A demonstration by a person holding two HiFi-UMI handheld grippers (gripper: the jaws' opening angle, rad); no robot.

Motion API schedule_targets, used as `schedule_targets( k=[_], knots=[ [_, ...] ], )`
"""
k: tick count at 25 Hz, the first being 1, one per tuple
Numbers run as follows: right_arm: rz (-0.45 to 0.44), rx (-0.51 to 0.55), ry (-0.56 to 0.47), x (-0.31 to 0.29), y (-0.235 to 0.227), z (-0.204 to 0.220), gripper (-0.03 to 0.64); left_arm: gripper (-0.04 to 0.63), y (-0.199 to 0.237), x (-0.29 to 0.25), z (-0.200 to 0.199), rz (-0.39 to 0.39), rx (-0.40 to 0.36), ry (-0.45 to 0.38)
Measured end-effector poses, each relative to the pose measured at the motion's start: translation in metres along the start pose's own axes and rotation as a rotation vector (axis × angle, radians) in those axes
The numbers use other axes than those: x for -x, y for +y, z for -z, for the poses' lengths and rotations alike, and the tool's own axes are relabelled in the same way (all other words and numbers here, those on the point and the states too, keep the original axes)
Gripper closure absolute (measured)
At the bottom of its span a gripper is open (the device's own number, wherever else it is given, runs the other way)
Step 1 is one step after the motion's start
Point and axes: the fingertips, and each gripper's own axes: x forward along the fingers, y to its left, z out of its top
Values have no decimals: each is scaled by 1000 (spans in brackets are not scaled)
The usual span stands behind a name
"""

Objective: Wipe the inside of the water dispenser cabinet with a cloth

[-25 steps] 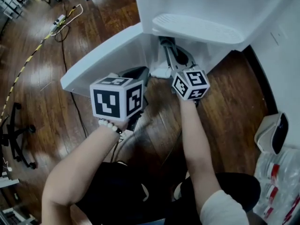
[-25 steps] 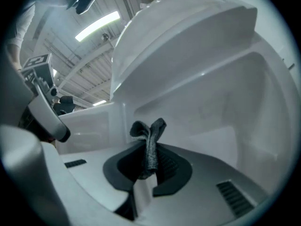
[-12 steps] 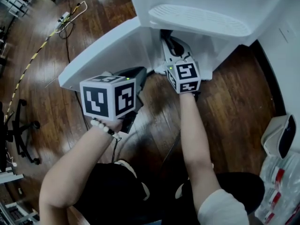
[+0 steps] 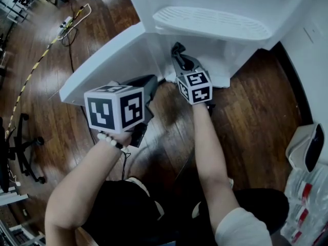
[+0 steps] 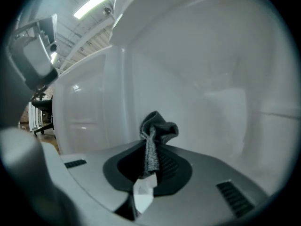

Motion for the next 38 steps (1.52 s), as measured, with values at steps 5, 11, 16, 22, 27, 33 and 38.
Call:
schedule_targets(
  k=[5, 11, 16, 22, 27, 33, 38],
  knots=[
    [14, -45, 179, -13, -7, 44, 583, 598, 3, 1, 5, -1, 0, 15],
    [18, -54, 372, -22, -9, 79, 583, 598, 2, 1, 5, 4, 6, 15],
    [5, -94, 295, -18, -8, 70, 581, 598, 2, -2, 7, -4, -13, 23],
    [-49, -38, -61, 3, -3, -8, 581, 598, 1, -6, 5, -5, 2, 21],
    [-76, 44, -140, 4, -10, -51, 581, 597, 2, -6, 4, -12, -6, 21],
    [-104, 120, -271, 5, -7, -107, 581, 597, 7, -9, 7, -24, 5, 32],
    [-107, 134, -378, 11, -6, -143, 581, 598, 8, -13, 6, -27, 2, 35]
  ],
)
